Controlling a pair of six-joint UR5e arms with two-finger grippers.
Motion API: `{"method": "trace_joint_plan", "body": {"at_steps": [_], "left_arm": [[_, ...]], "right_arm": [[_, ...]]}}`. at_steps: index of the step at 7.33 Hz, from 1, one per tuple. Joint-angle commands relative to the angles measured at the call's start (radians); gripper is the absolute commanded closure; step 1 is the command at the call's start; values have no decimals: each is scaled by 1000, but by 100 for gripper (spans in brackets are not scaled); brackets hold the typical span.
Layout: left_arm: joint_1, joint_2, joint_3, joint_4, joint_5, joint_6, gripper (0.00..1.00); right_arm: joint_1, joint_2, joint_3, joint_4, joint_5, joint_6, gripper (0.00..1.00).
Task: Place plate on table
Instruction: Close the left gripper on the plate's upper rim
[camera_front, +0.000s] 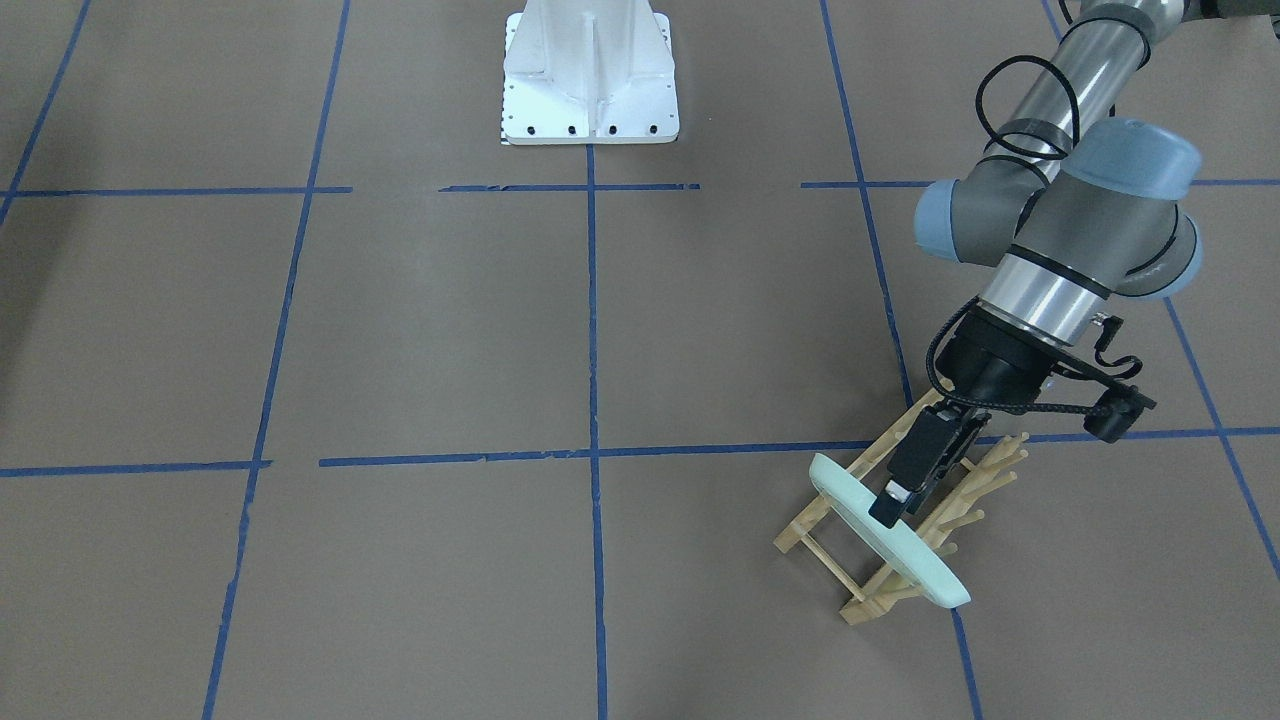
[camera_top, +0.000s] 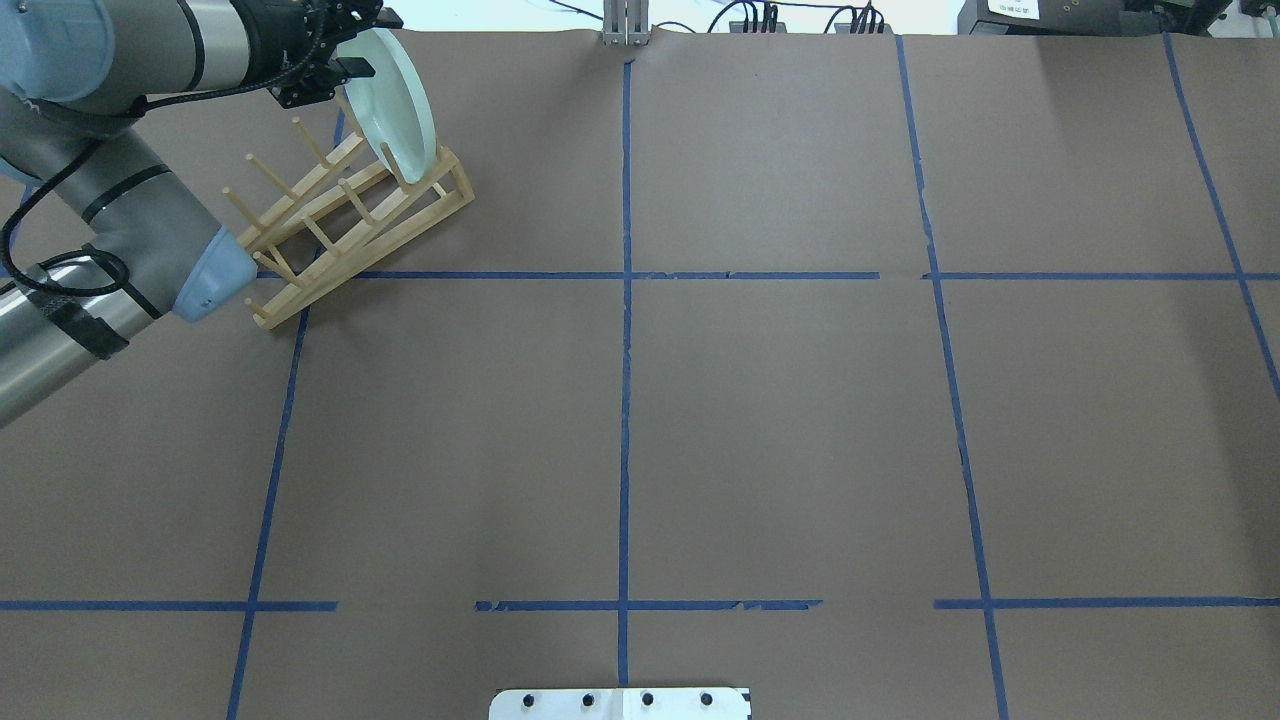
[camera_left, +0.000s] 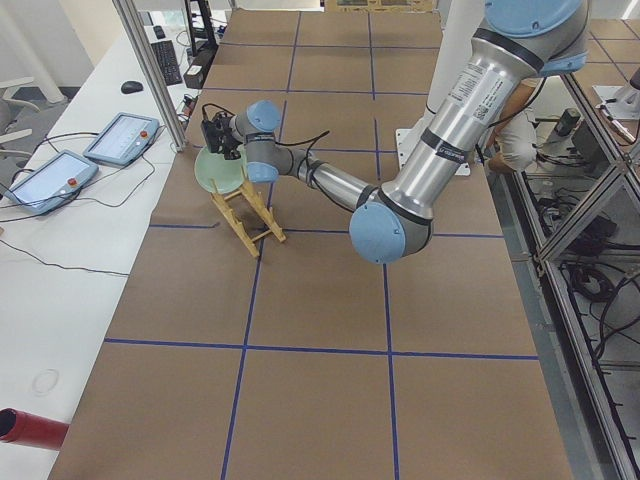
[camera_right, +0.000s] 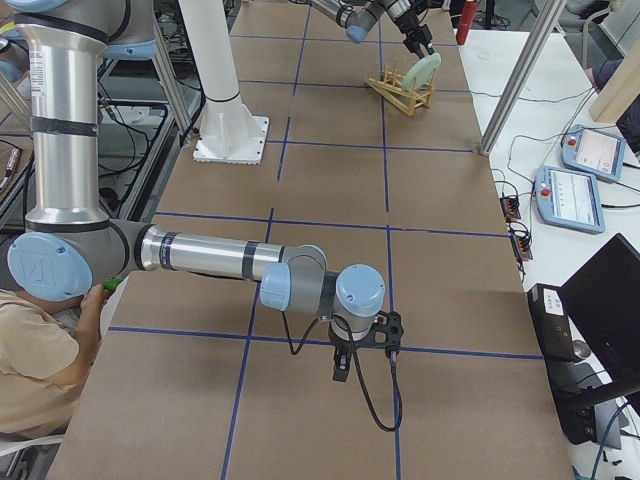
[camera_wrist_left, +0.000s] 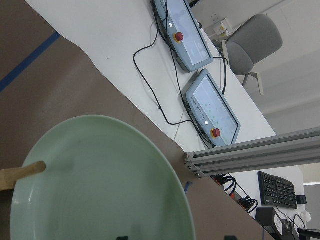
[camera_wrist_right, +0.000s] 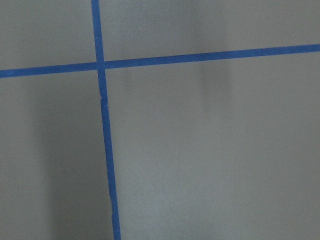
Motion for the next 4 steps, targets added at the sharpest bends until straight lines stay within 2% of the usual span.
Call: {"method": "trace_joint_plan", "body": {"at_steps": [1,2,4], "left_arm": [[-1,-1,5,4,4,2,86],[-1,-3,4,4,2,2,100],[-8,-3,-11,10,-4,-1,100]], "right_arm": [[0,0,0,0,0,0,0],[0,0,0,0,0,0,0],[0,0,0,0,0,0,0]]}}
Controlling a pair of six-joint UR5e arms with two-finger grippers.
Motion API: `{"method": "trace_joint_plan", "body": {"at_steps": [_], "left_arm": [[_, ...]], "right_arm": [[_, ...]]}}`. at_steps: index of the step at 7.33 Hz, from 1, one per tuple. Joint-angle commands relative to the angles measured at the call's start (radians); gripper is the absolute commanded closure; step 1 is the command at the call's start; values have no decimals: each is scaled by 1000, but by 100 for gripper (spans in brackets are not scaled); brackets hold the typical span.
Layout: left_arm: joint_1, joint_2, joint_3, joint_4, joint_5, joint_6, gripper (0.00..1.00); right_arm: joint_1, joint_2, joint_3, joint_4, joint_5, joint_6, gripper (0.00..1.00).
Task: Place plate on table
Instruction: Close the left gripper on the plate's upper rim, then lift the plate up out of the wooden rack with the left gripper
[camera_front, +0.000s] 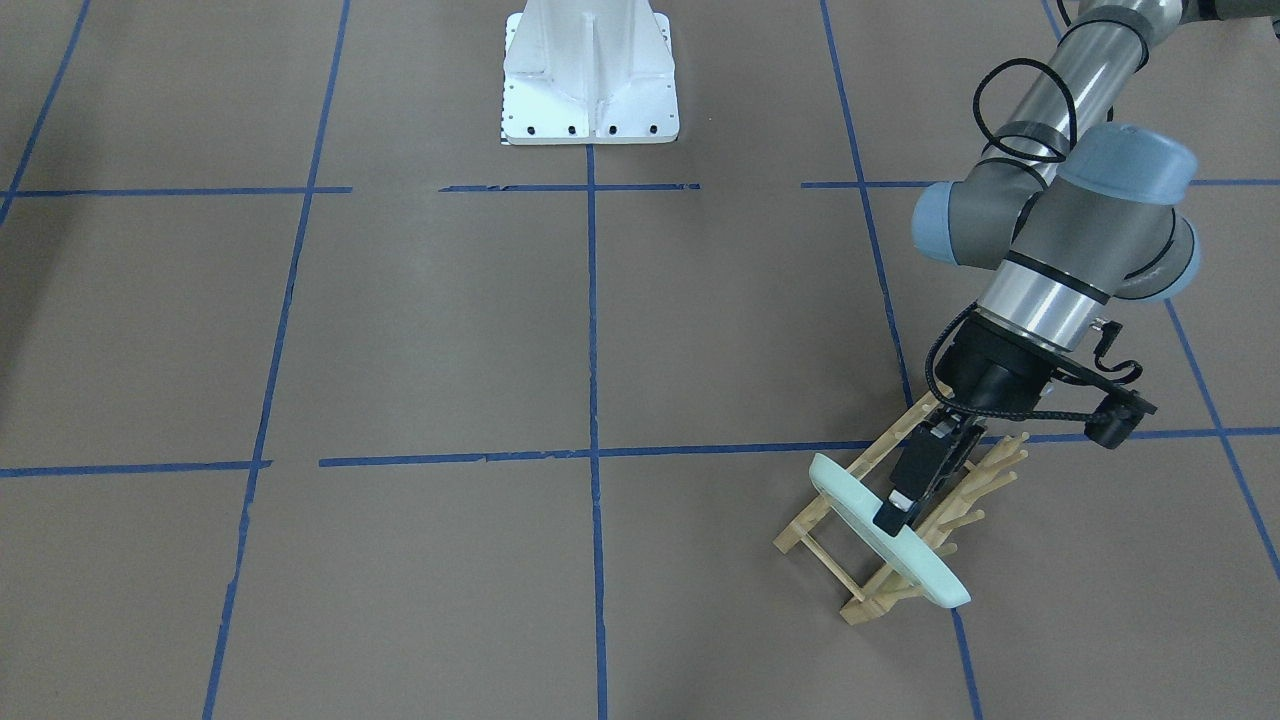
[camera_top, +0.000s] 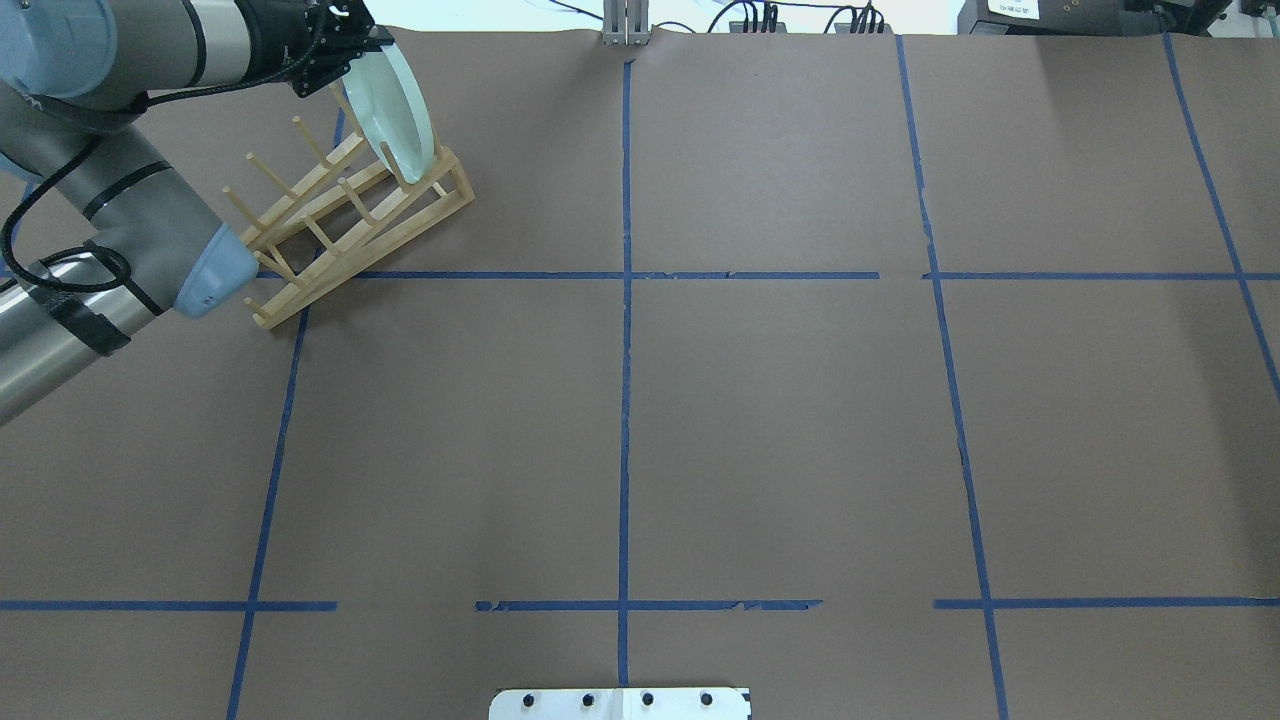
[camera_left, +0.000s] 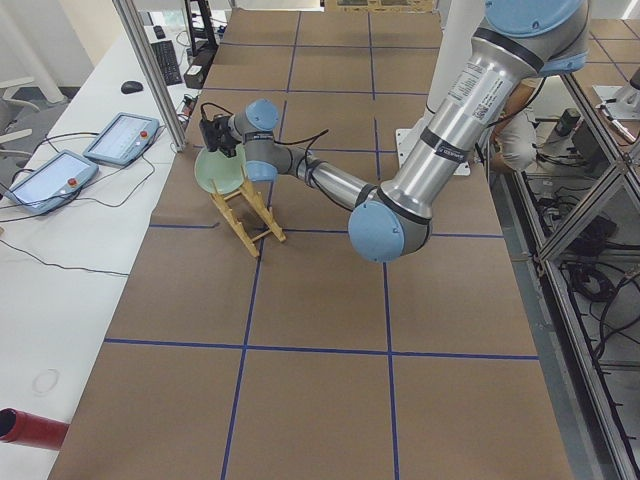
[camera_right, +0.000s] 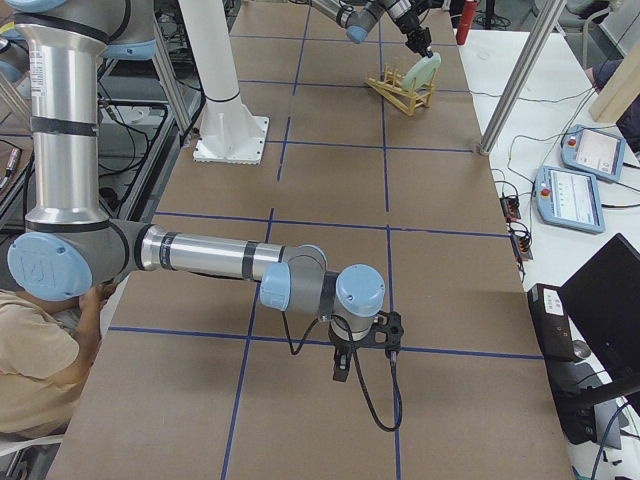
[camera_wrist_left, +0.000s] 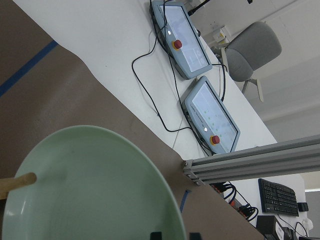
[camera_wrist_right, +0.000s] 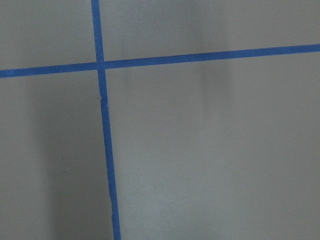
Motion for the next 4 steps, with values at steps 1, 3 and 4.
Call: {"method": "trace_joint_plan", "body": {"at_steps": [1,3,4], "left_arm": [[-34,14,-89,21,-8,-7,100],[-95,37,-210,83,-38,-42,100],[-126,36,-236,72,-38,-97,100]], "right_arm": [[0,0,0,0,0,0,0],[0,0,0,0,0,0,0],[0,0,0,0,0,0,0]]}}
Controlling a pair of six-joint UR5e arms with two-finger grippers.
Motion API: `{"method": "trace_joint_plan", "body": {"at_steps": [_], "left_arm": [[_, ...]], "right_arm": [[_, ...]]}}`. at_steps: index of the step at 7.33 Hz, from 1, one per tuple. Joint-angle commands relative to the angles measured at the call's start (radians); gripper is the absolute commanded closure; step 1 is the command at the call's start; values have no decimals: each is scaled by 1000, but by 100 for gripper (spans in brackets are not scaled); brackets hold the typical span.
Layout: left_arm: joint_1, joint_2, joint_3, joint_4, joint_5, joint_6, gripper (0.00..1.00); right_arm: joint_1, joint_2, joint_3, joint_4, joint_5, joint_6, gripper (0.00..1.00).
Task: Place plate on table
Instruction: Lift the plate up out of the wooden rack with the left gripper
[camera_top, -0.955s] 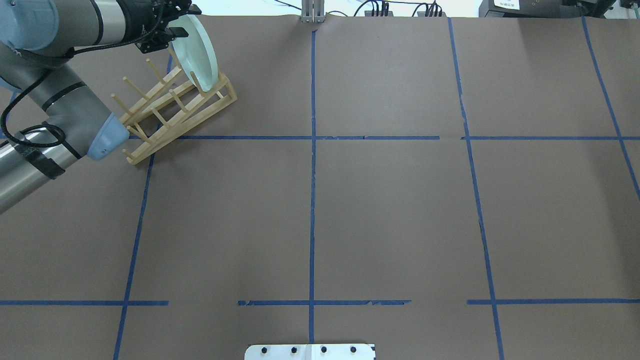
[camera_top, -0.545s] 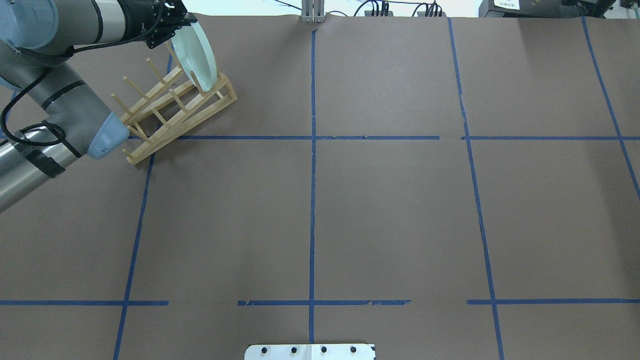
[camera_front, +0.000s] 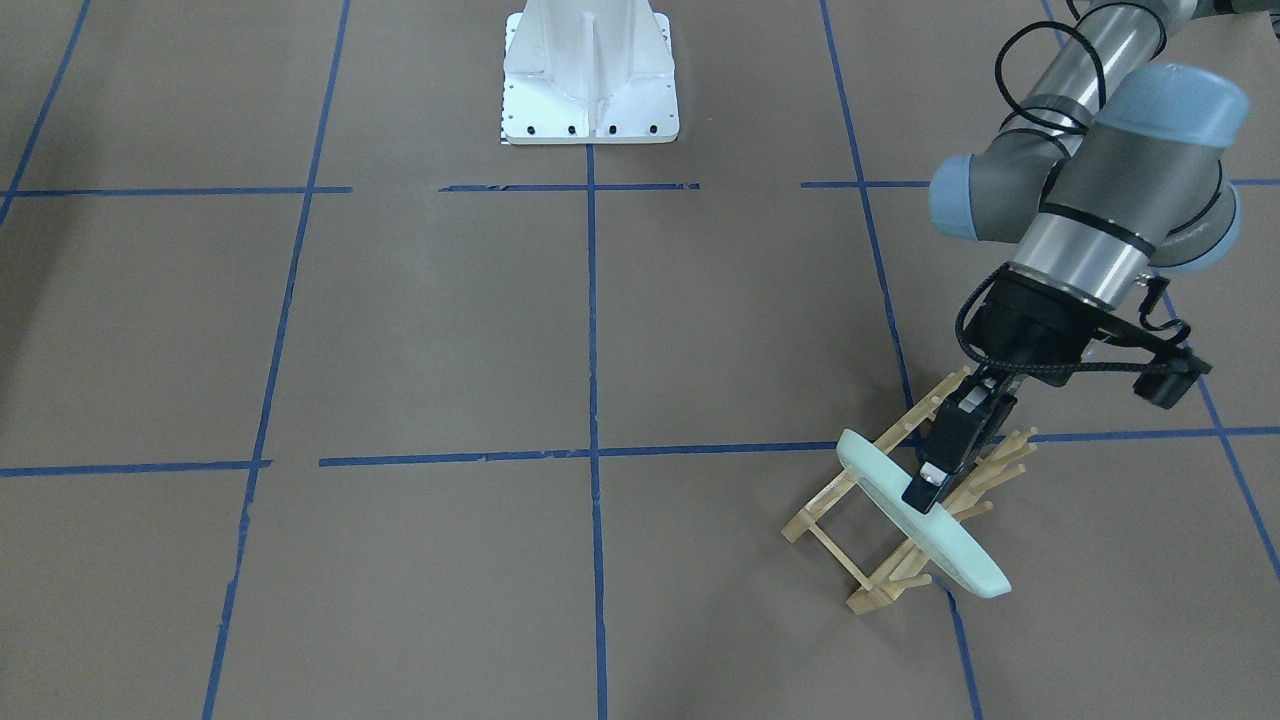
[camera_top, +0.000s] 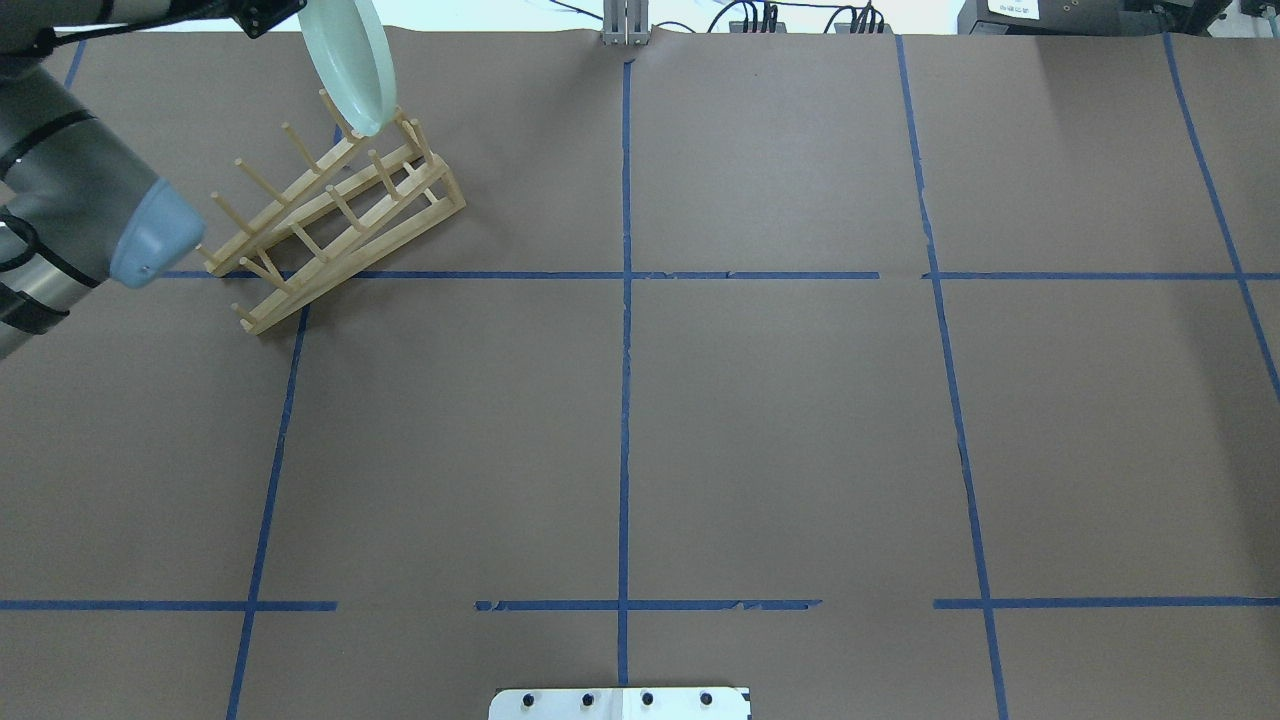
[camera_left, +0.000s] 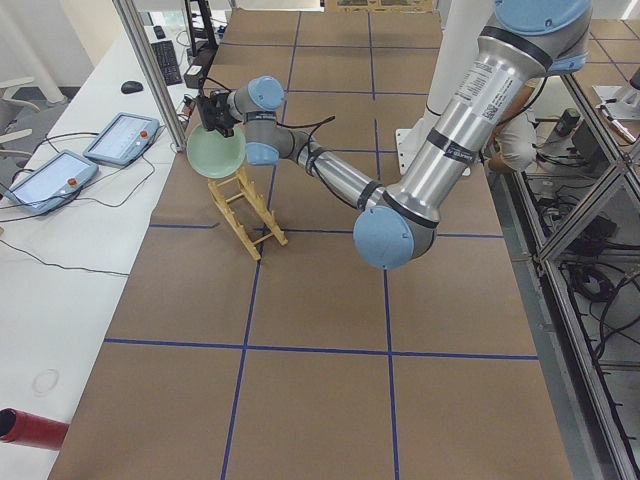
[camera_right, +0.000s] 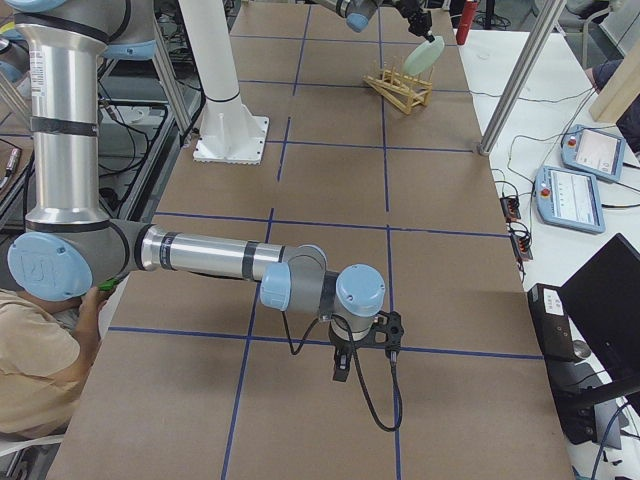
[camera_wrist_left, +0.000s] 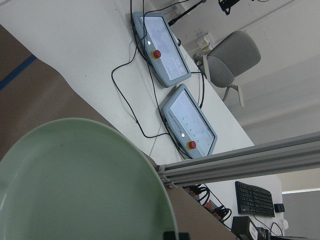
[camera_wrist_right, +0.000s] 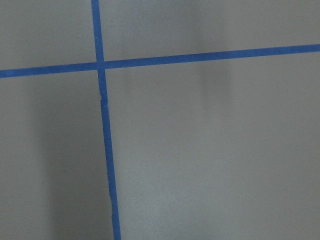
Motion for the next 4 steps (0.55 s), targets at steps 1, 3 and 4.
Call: {"method": "trace_joint_plan", "body": {"at_steps": [1,3,4], "left_arm": [[-40,0,-89,15,-7,-88,100],[-28,-8,-205,248,-21,-112,100],[57,-8,-284,395,-32,-113,100]], "right_arm": [[0,0,0,0,0,0,0],[0,0,0,0,0,0,0],[0,0,0,0,0,0,0]]}}
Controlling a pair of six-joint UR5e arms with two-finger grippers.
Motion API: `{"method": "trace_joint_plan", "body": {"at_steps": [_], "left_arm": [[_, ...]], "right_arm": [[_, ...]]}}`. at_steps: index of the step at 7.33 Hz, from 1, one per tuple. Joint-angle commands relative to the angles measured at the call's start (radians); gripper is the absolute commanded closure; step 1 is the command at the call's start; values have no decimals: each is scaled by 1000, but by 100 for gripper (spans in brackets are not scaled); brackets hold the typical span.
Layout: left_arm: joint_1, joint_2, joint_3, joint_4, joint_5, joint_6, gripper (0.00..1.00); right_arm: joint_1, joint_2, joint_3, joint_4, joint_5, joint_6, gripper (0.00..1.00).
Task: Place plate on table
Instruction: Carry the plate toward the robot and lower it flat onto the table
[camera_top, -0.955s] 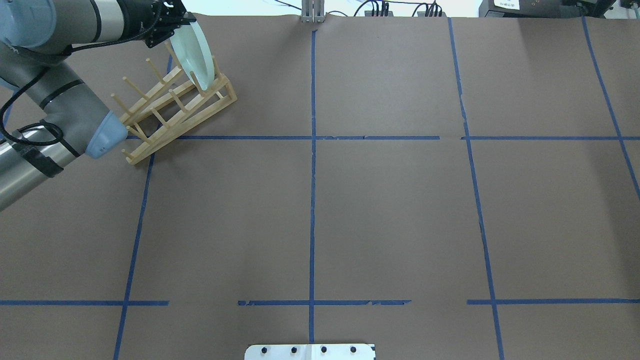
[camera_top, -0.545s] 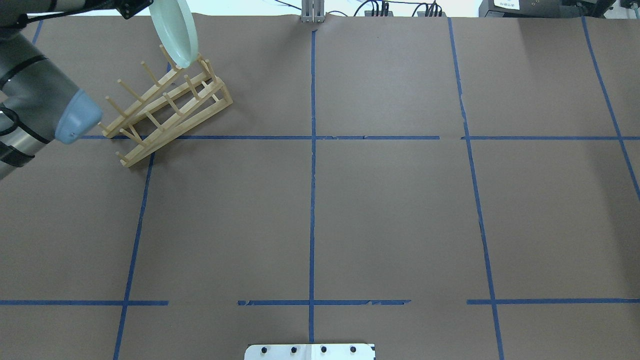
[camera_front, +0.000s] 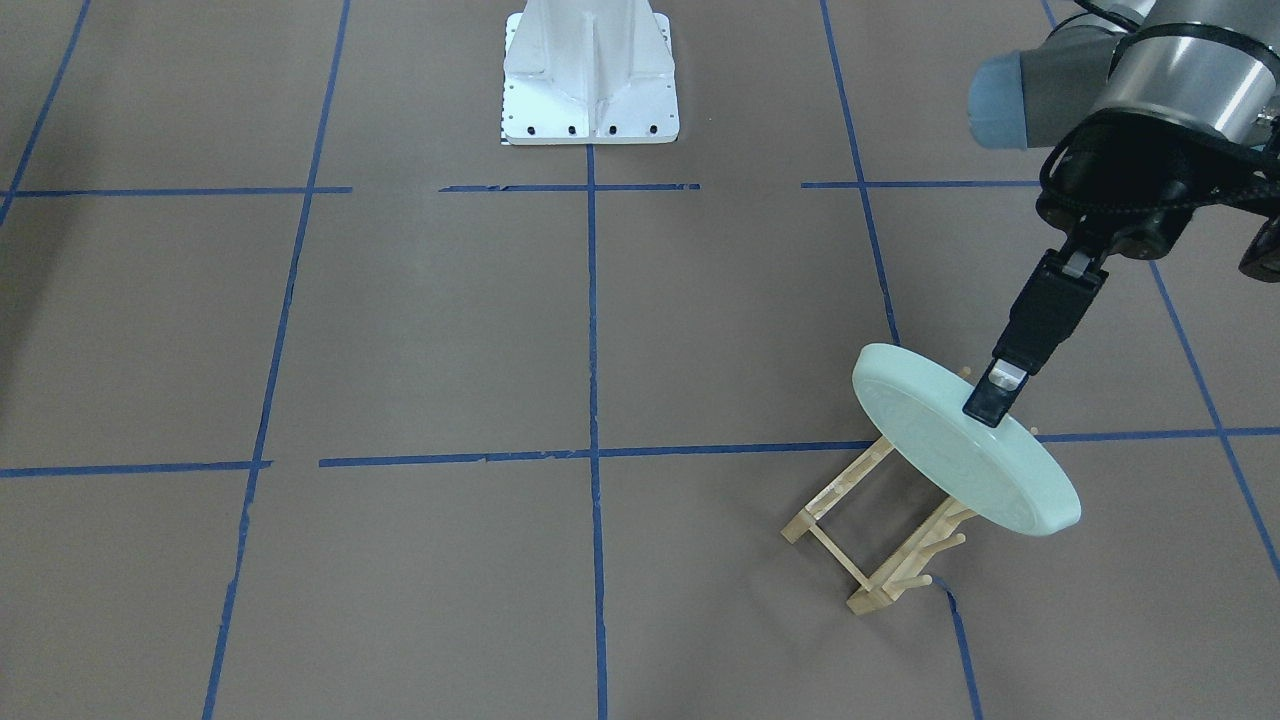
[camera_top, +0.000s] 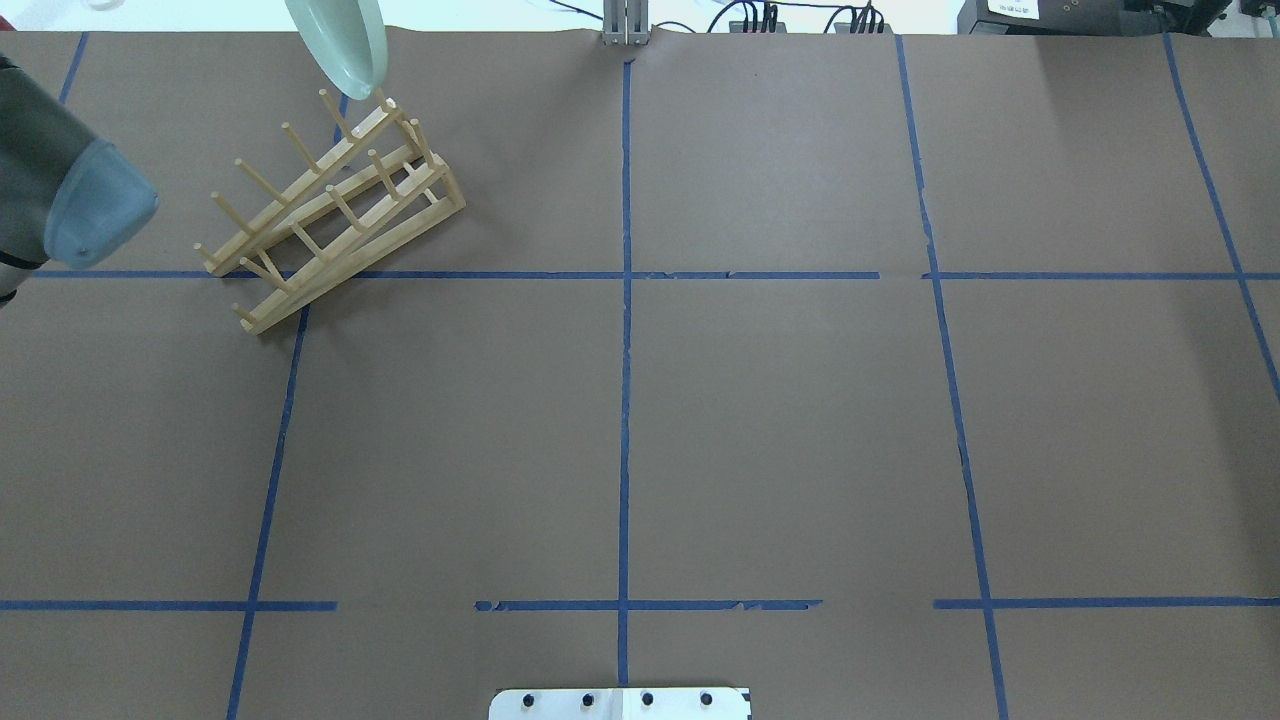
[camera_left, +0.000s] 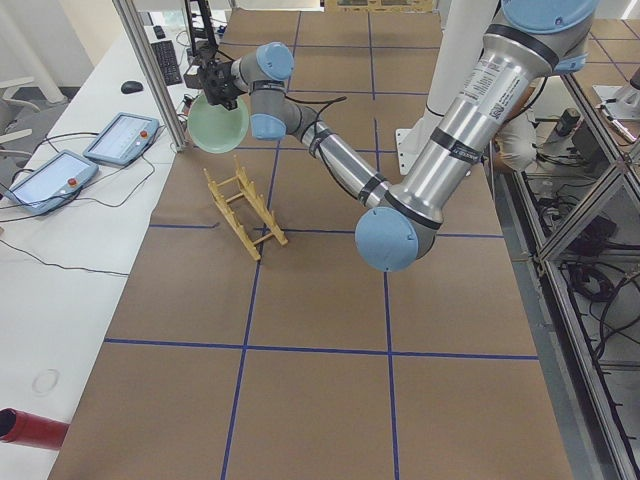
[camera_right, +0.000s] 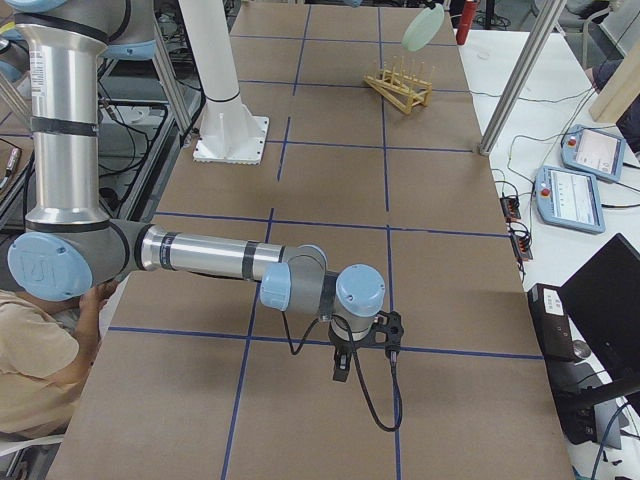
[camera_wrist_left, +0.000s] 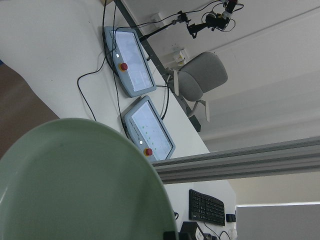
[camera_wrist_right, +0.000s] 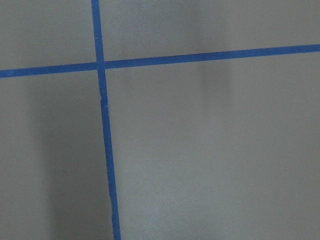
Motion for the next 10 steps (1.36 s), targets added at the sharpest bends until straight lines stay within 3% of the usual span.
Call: {"method": "trace_joint_plan", "body": {"at_steps": [1,4,5,6,8,10], "left_arm": [[172,-15,-95,336,-7,-8,100],[403,-185,-47,888,-4,4,100],[454,-216,27,970,-1,26,100],[496,-222,88,980,-1,62,100],[553,-329,275,1070,-1,147,100],[556,-334,310,1074,11,184,99]], "right_arm": [[0,0,0,0,0,0,0],[0,0,0,0,0,0,0],[0,0,0,0,0,0,0],[0,-2,0,0,0,0,0],[0,0,0,0,0,0,0],[0,0,0,0,0,0,0]]}}
